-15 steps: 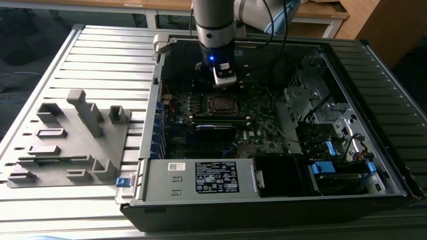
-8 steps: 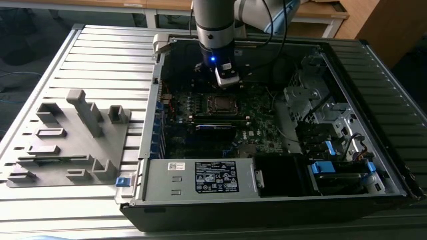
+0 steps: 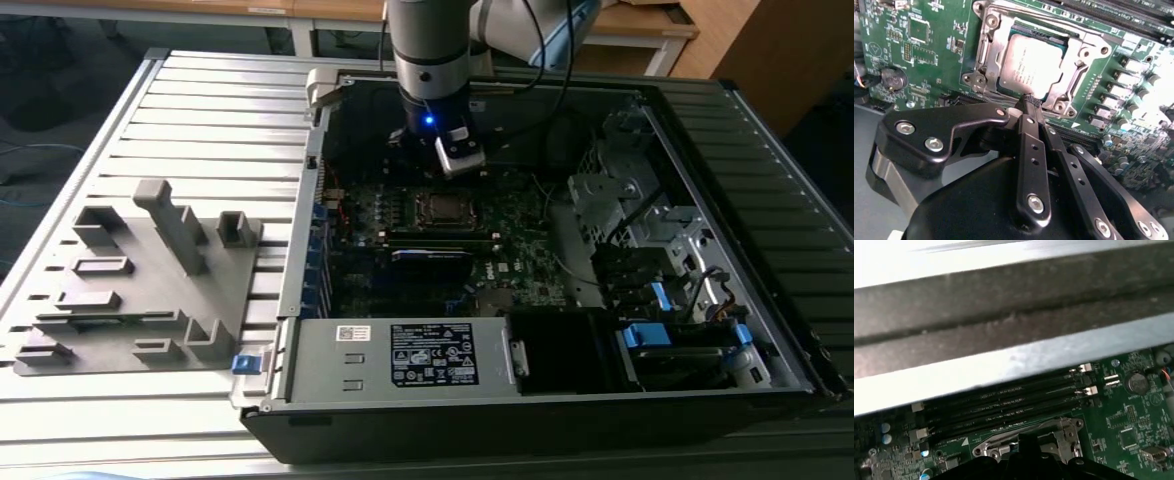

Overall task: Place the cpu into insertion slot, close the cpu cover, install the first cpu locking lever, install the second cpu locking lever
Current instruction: 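Install the first cpu locking lever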

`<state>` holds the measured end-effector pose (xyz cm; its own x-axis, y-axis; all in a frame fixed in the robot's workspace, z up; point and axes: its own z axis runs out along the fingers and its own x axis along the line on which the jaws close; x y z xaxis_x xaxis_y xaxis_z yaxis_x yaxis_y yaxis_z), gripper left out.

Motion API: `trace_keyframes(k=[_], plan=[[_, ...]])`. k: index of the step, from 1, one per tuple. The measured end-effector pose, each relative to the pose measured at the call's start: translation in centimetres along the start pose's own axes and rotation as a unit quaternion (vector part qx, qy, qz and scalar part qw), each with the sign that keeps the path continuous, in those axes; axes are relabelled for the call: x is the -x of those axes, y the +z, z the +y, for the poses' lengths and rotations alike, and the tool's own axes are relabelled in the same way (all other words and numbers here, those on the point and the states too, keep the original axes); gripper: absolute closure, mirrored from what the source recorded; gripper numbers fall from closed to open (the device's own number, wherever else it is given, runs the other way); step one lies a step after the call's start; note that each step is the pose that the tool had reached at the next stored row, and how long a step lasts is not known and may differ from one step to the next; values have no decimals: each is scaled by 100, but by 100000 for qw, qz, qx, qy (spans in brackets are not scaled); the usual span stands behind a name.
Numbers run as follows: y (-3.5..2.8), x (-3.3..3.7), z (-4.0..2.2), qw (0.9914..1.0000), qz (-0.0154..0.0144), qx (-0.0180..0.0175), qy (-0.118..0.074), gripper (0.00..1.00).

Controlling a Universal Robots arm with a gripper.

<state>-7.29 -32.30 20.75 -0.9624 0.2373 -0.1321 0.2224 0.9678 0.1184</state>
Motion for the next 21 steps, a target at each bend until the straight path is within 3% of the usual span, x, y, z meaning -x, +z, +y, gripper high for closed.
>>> trace_keyframes(k=[1, 4, 5, 11, 21], plan=[[0, 0, 0, 99998, 3, -516, -245, 89], [0, 1, 0, 99956, -242, -2824, -873, 89], [1, 1, 0, 99950, -270, -3001, -926, 89], [-4, 1, 0, 99949, -261, -3044, -939, 89], [-119, 17, 15, 99950, -201, -3031, -932, 89]])
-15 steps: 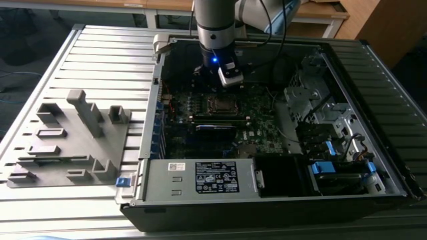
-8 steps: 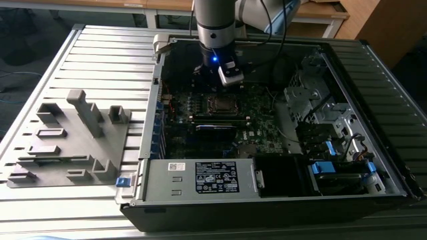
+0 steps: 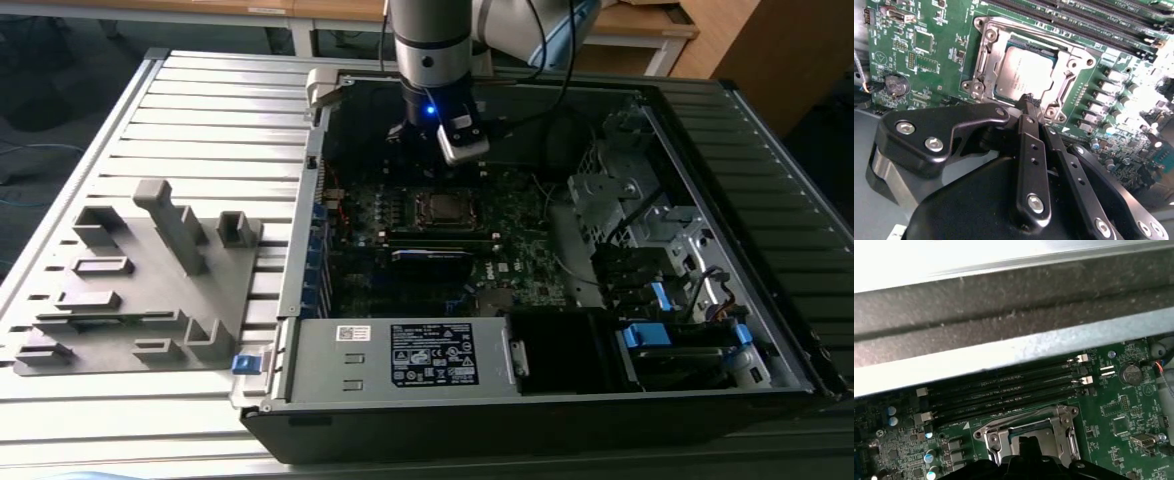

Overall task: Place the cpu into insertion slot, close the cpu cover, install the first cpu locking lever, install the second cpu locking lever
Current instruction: 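Install the first cpu locking lever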

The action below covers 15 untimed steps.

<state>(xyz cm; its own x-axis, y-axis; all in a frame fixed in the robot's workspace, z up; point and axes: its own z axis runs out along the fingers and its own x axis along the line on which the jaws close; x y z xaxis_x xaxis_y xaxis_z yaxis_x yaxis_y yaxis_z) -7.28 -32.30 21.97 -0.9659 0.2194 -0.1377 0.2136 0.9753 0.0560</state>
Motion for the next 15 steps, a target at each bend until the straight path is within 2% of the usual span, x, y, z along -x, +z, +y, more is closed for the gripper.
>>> trace_keyframes(k=[3, 4, 5, 8, 9, 15], plan=[[0, 0, 0, 100000, 31, -9, 3, 89], [0, 1, 0, 100000, 220, -49, -3, 89], [0, 2, 0, 99997, 733, -178, 10, 89], [4, 6, 1, 99955, 2920, -672, 72, 89], [3, 7, 1, 99950, 3080, -718, 76, 89], [8, 29, 7, 99949, 3115, -707, 58, 89]])
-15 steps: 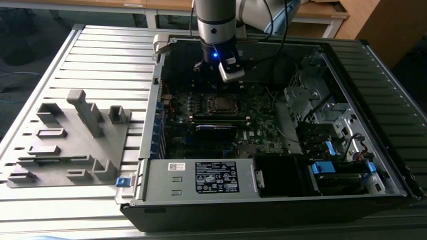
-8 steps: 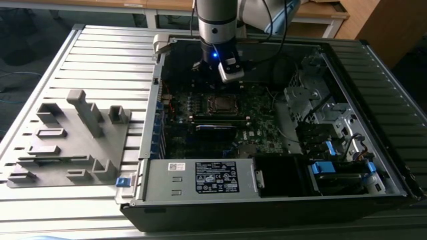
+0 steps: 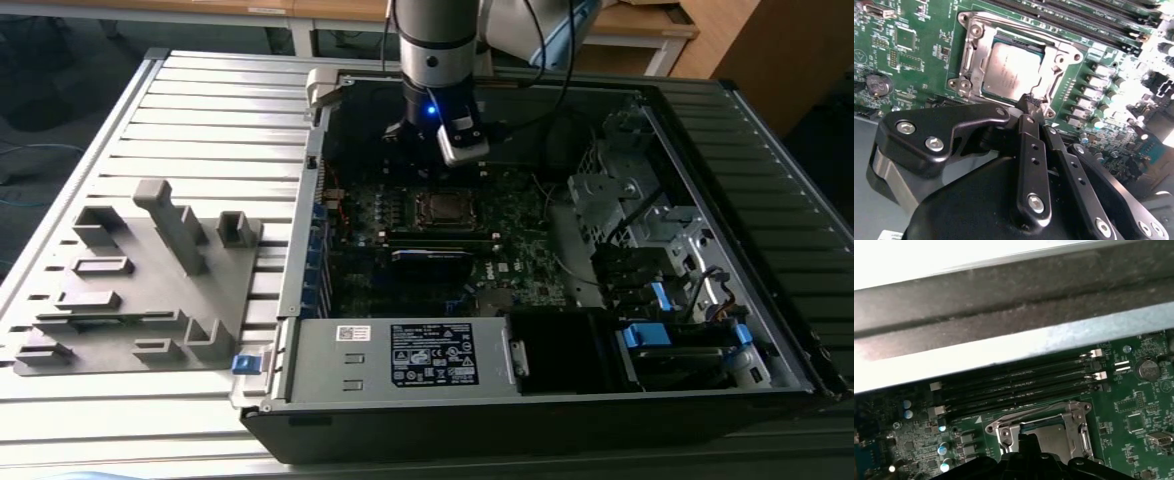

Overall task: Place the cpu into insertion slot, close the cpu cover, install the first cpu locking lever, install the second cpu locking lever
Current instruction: 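Install the first cpu locking lever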

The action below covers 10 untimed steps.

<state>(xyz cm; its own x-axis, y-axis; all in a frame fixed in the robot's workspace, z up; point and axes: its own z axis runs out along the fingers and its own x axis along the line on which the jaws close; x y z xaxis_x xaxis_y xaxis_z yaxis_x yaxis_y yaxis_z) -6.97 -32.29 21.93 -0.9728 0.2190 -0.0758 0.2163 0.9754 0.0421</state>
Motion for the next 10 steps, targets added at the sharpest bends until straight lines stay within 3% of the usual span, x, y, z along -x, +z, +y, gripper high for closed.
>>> trace_keyframes(k=[6, 10], plan=[[15, 117, 25, 100000, 35, 11, -299, 89], [19, 146, 31, 99993, 72, 87, -1159, 89]])
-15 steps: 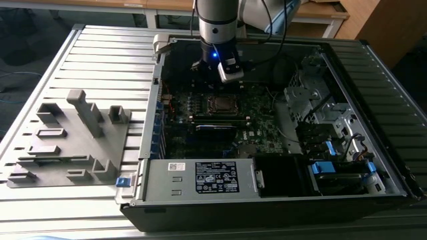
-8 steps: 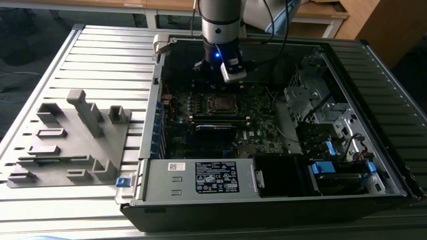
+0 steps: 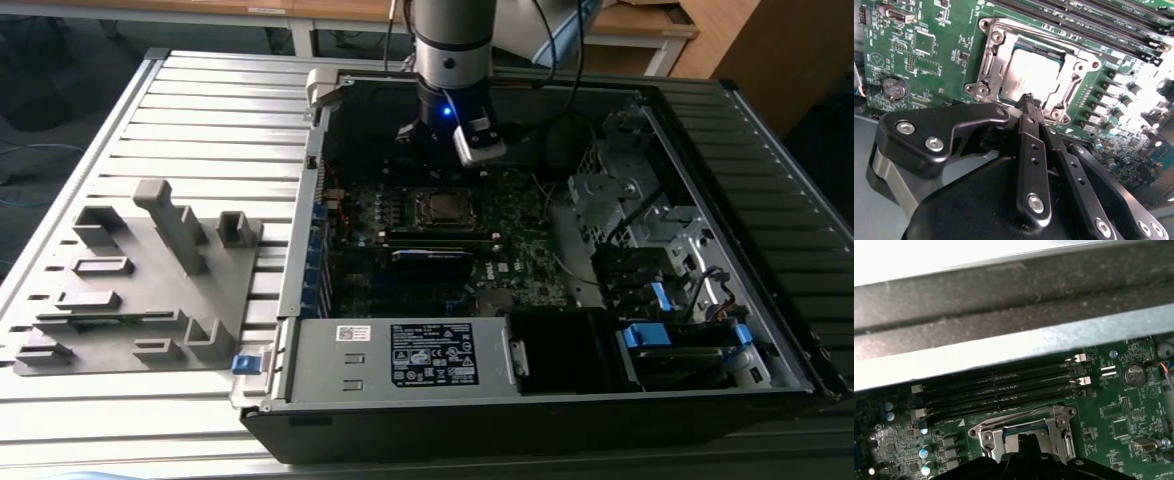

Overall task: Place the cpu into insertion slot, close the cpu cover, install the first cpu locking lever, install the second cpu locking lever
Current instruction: 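Install the first cpu locking lever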

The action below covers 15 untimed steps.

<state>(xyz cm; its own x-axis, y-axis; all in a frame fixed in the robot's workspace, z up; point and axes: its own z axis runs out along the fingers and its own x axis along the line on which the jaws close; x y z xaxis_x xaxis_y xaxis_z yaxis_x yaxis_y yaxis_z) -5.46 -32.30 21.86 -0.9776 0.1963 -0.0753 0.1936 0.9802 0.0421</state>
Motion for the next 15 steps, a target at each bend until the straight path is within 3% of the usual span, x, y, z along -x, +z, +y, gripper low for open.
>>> trace_keyframes(k=[3, 9, 15], plan=[[-1, 2, 1, 99996, 53, 149, -927, 89], [-74, 7, 4, 99995, 65, 160, -993, 89], [-97, 9, 4, 99995, 67, 193, -989, 89]])
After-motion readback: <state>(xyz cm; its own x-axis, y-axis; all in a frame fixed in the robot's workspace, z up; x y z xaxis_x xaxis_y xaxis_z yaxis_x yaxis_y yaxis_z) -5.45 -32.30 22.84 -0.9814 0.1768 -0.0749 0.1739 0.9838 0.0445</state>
